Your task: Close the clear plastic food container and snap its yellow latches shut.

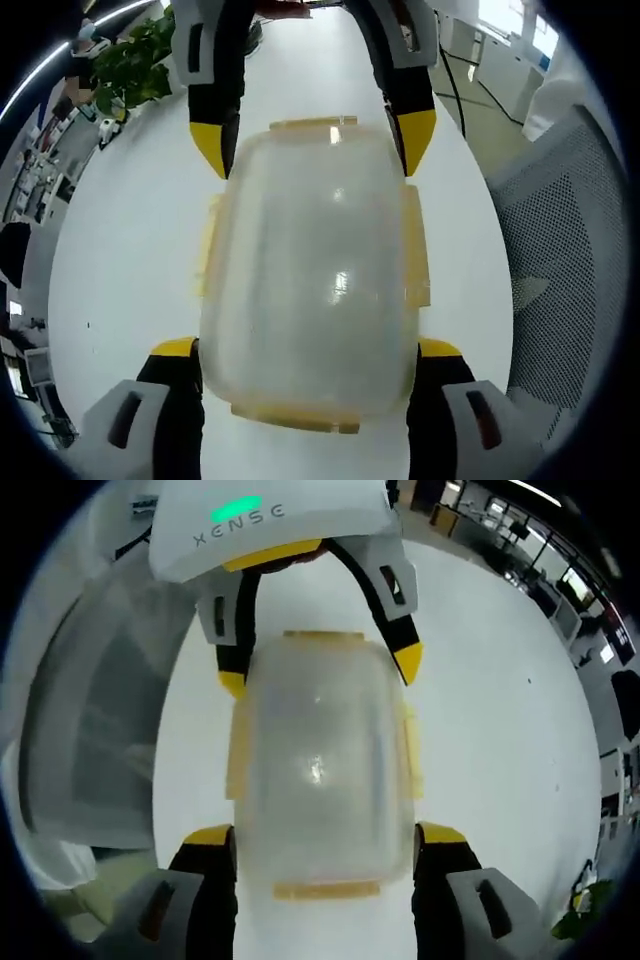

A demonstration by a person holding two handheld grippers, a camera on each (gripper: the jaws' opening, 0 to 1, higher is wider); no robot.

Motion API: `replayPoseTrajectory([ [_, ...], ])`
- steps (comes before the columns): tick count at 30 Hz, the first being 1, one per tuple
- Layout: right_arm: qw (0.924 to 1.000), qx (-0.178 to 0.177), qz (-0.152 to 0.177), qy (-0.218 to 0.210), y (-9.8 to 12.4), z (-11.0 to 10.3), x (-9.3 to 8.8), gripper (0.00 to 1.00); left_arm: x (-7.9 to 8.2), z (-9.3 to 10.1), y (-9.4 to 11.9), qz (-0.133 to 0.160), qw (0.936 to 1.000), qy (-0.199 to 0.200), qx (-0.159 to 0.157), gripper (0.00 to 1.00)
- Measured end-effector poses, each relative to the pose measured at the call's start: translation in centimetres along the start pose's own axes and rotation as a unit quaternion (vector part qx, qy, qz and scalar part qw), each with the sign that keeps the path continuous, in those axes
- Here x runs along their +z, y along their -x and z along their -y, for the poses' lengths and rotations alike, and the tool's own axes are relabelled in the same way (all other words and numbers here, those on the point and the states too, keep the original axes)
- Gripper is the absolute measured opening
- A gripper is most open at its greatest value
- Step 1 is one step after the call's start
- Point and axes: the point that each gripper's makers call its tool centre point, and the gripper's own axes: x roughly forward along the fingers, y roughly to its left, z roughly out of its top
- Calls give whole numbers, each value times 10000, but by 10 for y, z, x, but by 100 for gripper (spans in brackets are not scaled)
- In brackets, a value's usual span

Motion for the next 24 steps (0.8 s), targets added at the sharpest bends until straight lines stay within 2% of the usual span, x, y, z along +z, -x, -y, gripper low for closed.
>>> replayPoseTrajectory([
  [24,9994,97,25,319,-17,-10,51,71,-50,12,20,-126,9993,333,108,85],
])
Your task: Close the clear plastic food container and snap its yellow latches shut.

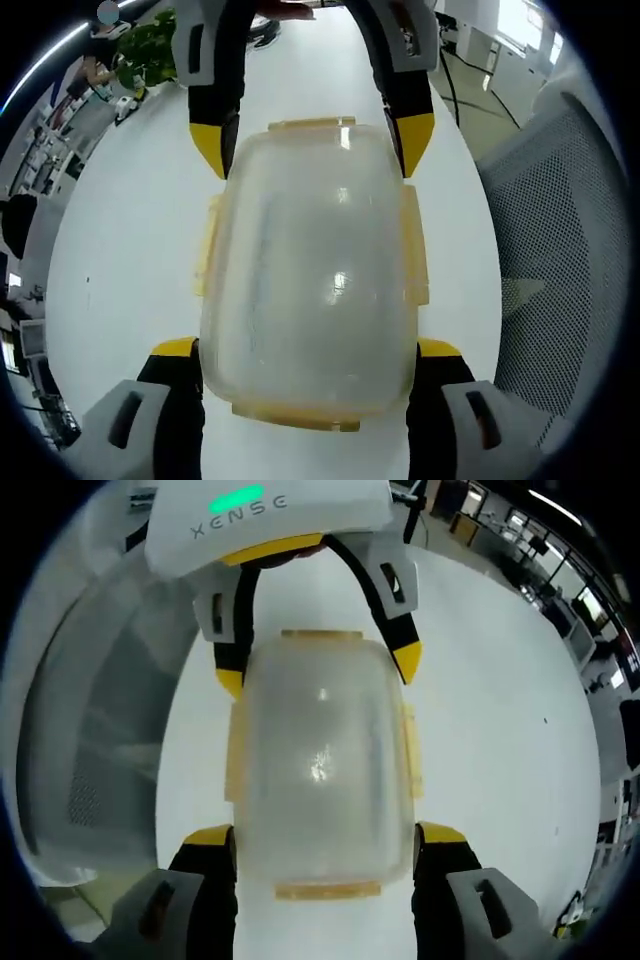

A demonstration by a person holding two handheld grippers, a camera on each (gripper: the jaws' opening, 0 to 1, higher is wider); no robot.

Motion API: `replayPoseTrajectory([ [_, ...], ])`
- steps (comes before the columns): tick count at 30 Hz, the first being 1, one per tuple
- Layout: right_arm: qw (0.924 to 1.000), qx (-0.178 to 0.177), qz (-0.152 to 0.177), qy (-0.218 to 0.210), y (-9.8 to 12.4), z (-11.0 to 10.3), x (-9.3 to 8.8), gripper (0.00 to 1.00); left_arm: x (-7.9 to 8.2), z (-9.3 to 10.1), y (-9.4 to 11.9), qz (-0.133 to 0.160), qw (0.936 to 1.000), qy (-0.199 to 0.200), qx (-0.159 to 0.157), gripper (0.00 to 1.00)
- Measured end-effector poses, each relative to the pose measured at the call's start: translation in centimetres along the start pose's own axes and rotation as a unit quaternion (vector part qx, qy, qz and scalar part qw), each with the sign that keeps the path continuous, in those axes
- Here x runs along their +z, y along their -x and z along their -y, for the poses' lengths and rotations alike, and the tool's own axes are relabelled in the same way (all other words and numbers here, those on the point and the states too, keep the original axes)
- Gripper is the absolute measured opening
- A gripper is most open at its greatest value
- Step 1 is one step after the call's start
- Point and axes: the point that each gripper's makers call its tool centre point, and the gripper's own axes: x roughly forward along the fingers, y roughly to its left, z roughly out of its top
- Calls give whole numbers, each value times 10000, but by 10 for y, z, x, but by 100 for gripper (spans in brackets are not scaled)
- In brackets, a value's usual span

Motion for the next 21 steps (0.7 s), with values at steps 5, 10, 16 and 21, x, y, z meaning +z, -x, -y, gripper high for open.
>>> replayPoseTrajectory([
  [5,10000,5,7,21,-4,-1,10,71,-10,1,4,-8,10000,26,8,85],
  [10,10000,-4,-13,26,-6,-3,17,71,-17,2,7,0,10000,42,13,85],
  [16,10000,-15,-33,18,-9,-4,24,71,-24,3,10,26,10000,51,19,85],
  [21,10000,-19,-72,15,-11,-5,30,71,-30,4,12,27,10000,57,23,85],
])
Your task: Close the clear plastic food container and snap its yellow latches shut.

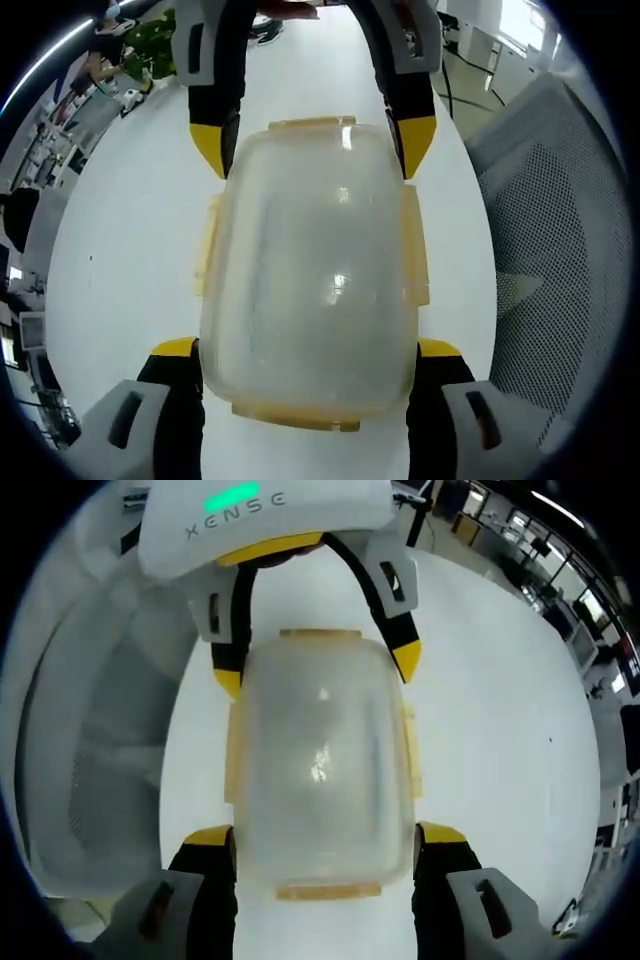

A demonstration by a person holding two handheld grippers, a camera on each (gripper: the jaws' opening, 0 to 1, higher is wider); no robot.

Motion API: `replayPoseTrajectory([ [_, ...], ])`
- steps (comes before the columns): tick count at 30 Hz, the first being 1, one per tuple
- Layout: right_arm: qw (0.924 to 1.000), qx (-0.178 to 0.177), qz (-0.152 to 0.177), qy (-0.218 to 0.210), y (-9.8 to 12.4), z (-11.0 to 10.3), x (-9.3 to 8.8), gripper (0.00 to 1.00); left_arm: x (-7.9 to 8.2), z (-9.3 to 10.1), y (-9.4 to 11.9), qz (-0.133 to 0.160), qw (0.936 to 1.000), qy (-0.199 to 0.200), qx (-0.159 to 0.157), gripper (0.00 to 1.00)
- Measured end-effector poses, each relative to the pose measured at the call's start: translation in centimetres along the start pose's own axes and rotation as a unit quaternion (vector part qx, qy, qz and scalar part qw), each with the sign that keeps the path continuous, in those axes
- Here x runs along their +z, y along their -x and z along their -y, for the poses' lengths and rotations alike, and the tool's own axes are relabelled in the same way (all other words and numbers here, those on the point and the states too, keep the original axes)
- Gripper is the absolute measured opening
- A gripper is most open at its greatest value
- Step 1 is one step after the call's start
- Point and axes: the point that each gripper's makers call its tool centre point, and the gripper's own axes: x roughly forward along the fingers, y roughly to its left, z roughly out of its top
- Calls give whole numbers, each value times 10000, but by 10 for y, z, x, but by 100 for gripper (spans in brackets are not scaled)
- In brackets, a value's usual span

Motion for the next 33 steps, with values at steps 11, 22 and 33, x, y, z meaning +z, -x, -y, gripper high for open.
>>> replayPoseTrajectory([
  [11,9999,16,-111,25,-5,-2,12,71,-12,1,4,28,10000,17,14,85],
  [22,9997,33,-223,82,-9,-3,23,71,-23,2,8,51,10000,71,31,85],
  [33,9994,37,-309,141,-11,-3,29,72,-29,1,10,93,9999,112,82,85],
])
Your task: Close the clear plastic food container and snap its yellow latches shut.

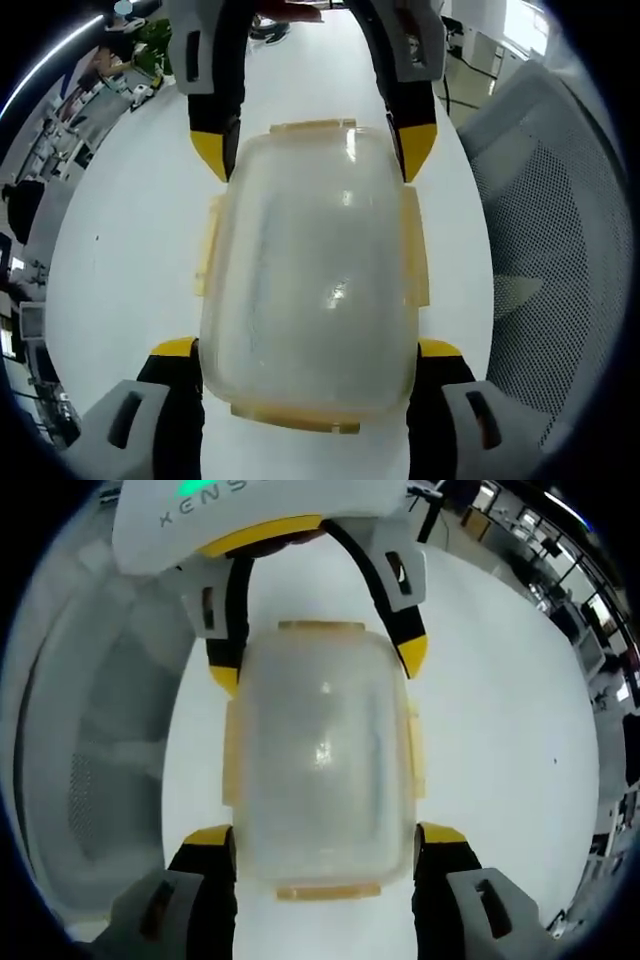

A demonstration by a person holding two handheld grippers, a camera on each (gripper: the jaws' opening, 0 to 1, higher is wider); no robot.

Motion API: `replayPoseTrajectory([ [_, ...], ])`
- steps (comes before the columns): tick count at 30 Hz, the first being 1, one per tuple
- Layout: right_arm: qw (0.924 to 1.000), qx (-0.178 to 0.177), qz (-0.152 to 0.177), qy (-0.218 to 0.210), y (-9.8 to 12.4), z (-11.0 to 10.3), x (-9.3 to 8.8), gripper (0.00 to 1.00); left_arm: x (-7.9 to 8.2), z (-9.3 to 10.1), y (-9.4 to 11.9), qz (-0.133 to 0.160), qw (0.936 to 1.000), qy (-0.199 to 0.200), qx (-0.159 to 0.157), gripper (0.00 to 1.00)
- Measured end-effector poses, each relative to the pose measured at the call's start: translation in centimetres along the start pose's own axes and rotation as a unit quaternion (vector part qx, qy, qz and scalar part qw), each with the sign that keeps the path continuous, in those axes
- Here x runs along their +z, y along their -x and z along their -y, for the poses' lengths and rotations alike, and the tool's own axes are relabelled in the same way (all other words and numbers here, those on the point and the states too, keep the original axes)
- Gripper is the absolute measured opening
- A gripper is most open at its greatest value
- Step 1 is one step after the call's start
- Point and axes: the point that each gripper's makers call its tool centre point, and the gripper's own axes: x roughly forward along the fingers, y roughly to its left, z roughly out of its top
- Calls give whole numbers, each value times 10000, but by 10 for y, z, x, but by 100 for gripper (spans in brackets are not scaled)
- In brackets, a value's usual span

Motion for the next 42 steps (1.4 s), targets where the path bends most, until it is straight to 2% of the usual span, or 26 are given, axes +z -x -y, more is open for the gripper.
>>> replayPoseTrajectory([
  [13,10000,-23,59,16,0,8,-1,72,0,-8,-2,-8,10000,-28,8,85],
  [42,10000,-61,61,28,-1,47,-9,72,8,-46,-12,30,10000,-28,-9,85],
])
